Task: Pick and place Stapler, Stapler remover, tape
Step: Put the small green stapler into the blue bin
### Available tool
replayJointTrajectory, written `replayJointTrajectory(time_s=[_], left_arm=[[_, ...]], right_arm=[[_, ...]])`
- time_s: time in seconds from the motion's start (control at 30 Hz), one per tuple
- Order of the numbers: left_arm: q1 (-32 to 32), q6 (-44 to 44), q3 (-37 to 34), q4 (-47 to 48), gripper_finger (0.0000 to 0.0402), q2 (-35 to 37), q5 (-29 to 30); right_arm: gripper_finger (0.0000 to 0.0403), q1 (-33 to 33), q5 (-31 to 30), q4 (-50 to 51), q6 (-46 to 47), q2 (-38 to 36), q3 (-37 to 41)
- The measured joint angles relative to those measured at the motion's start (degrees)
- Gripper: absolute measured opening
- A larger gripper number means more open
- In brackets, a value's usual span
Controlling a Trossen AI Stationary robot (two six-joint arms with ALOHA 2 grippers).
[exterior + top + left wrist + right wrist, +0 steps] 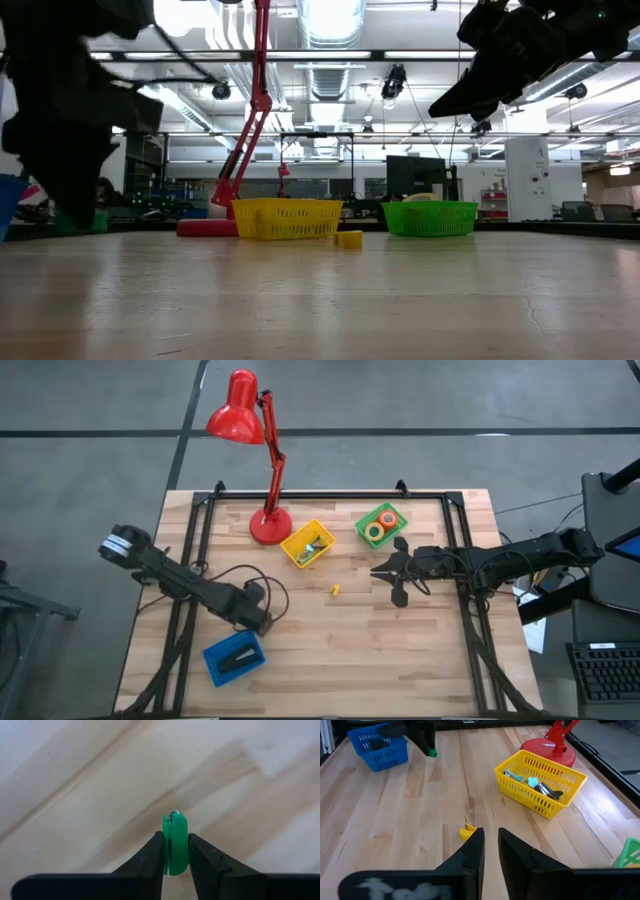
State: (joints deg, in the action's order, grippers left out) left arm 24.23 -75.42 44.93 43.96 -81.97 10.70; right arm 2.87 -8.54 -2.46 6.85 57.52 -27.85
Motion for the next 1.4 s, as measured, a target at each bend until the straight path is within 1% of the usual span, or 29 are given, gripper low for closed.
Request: replayJointTrajectory(time_s=[0.17, 0.27, 0.37, 0.57, 0.67, 0.8, 0.97, 1.2, 1.4], left_arm=[[0.15, 4.96, 4.01, 0.22, 0.0075, 2.16, -1.60], [0.99, 8.24, 6.65, 0.16, 0.0079, 3.39, -5.16], [2.69, 8.60, 8.95, 0.18, 0.0080, 4.15, -8.27], [8.77, 4.00, 10.46, 0.16, 0.0076, 4.34, -11.39], [12.53, -0.98, 10.16, 0.60, 0.0078, 4.34, -11.68], [16.25, -5.05, 10.16, 0.70, 0.0079, 4.26, -11.09], [18.09, -8.80, 10.05, 0.62, 0.0080, 4.00, -8.88], [18.37, -10.23, 8.34, 0.41, 0.0082, 2.81, -9.54], [18.38, -10.36, 8.26, 0.03, 0.0091, 2.57, -9.66]], right_arm=[[0.0050, 0.00, 0.00, 0.02, 0.02, 0.00, 0.02], [0.0050, 0.00, 0.02, 0.04, 0.02, 0.00, 0.02], [0.0050, 0.00, 0.01, 0.12, 0.08, 0.00, 0.02], [0.0050, 0.00, 0.02, 0.26, 0.22, 0.00, 0.28], [0.0050, 0.00, 0.02, 0.30, 0.46, 0.02, 0.66], [0.0050, 0.00, 0.02, 0.23, 0.45, 0.02, 0.74], [0.0050, -0.02, 0.02, 0.10, 0.52, 0.02, 0.74], [0.0050, -0.02, 0.02, 0.09, 0.63, 0.02, 0.74], [0.0050, -0.01, 0.01, 0.09, 0.26, 0.02, 0.74]])
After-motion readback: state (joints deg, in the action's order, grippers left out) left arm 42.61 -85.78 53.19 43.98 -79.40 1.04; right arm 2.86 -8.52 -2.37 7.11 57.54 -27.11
